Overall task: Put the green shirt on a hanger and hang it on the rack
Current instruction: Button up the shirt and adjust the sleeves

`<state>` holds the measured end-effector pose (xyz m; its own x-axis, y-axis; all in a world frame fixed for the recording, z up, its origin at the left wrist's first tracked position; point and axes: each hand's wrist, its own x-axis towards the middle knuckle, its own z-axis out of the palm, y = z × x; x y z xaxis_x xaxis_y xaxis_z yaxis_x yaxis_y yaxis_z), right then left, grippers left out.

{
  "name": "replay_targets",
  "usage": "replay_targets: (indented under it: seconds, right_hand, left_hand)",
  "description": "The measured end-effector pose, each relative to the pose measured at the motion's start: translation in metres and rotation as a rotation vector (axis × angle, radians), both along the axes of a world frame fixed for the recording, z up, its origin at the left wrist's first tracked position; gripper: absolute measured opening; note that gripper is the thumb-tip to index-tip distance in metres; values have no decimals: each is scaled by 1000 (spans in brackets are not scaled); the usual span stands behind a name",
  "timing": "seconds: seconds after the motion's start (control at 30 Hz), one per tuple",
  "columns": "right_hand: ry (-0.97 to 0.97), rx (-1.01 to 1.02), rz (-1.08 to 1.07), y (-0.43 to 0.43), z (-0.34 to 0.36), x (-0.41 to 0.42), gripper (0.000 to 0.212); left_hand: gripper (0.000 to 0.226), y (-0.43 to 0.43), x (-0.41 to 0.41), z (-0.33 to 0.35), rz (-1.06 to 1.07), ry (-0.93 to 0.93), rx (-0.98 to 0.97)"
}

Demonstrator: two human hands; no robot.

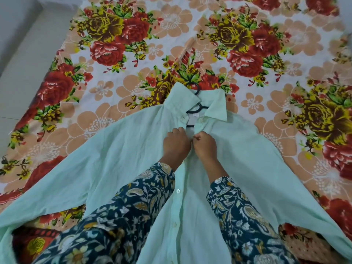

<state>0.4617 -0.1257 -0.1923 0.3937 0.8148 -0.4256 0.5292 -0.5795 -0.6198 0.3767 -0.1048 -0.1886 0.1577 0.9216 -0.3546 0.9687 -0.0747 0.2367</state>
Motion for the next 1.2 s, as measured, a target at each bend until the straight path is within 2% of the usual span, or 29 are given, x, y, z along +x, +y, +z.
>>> replay_targets:
  seconds: [0.1, 0.2, 0.27, 0.33, 0.4, 0.5, 0.63, 0.8, 0.93, 1.07, 1.2]
  right_hand:
    - [-162, -56, 106, 8, -6, -3, 18]
    - [-185, -39, 106, 14, -5, -3, 19]
    - [-36, 3, -27, 16, -1, -2, 15]
    - [208, 42, -170, 18, 4, -2, 8]
    - [366, 45, -238, 20, 9, -5, 18]
    - [376, 22, -233, 23, 15, -9, 24]
    - [280, 13, -179, 27, 12, -12, 20]
    - [301, 43, -188, 23, 7, -11, 29]
    - [387, 60, -165, 18, 12, -11, 42]
    - [269, 71, -171, 18, 6, -10, 26]
    - [431, 57, -231, 19, 6, -2, 14]
  left_hand:
    - [30, 10, -3, 0, 41, -83, -51]
    - [20, 24, -14, 1, 232, -353, -116]
    - [12, 30, -23, 2, 430, -582, -212]
    - [19, 32, -30, 4, 617, -800, -321]
    - [22, 30, -34, 7, 661, -888, -363]
    - [19, 28, -34, 13, 623, -953, -369]
    - [19, 26, -34, 19, 594, -1006, -370]
    - [24, 28, -42, 23, 534, -1111, -488]
    - [18, 31, -37, 20, 444, -959, -396]
    - [21, 36, -31, 14, 415, -916, -391]
    - [21, 40, -33, 7, 429, -942, -435]
